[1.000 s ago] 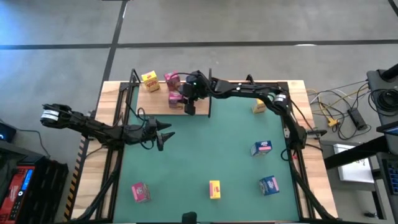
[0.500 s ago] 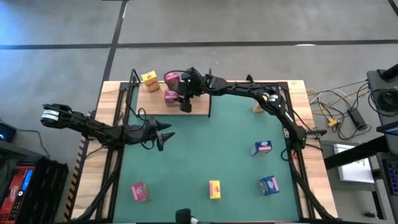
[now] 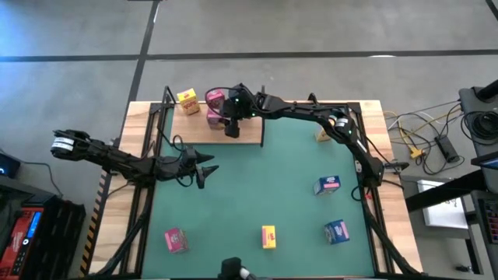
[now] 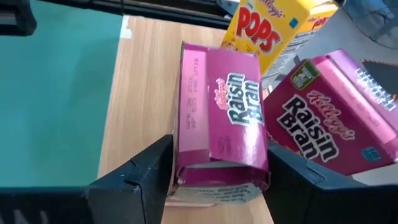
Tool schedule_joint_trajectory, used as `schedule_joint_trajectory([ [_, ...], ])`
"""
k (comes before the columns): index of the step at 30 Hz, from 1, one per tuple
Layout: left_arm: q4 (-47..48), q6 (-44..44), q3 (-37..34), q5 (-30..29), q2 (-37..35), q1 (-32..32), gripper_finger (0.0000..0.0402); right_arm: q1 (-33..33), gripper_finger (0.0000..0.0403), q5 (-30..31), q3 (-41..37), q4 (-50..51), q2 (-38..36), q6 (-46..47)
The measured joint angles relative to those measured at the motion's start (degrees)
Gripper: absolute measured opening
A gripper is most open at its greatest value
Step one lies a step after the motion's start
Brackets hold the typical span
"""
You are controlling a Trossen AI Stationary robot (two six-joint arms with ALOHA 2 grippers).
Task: Stack cereal on shelf
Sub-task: Put the top pink cereal box on the shelf aligned with the other pink cereal box
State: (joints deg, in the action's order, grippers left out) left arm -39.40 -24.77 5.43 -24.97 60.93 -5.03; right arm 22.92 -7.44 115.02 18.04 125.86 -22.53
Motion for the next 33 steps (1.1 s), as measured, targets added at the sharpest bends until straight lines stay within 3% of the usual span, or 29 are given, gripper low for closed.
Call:
schedule_joint_trajectory([
  [16,0.2,-0.4,0.0,0.0,0.0,0.0,0.0227,0.0,0.0203,0.2,1.0,-3.9,-0.1,-0.3],
  [22,0.2,-0.4,0.0,0.0,0.0,0.0,0.0227,0.1,0.0203,3.5,1.2,-4.0,-0.1,-2.6],
  [33,1.4,-1.6,0.0,0.0,0.0,0.0,0.0227,-1.7,0.0203,1.6,3.8,2.1,-1.9,1.1],
])
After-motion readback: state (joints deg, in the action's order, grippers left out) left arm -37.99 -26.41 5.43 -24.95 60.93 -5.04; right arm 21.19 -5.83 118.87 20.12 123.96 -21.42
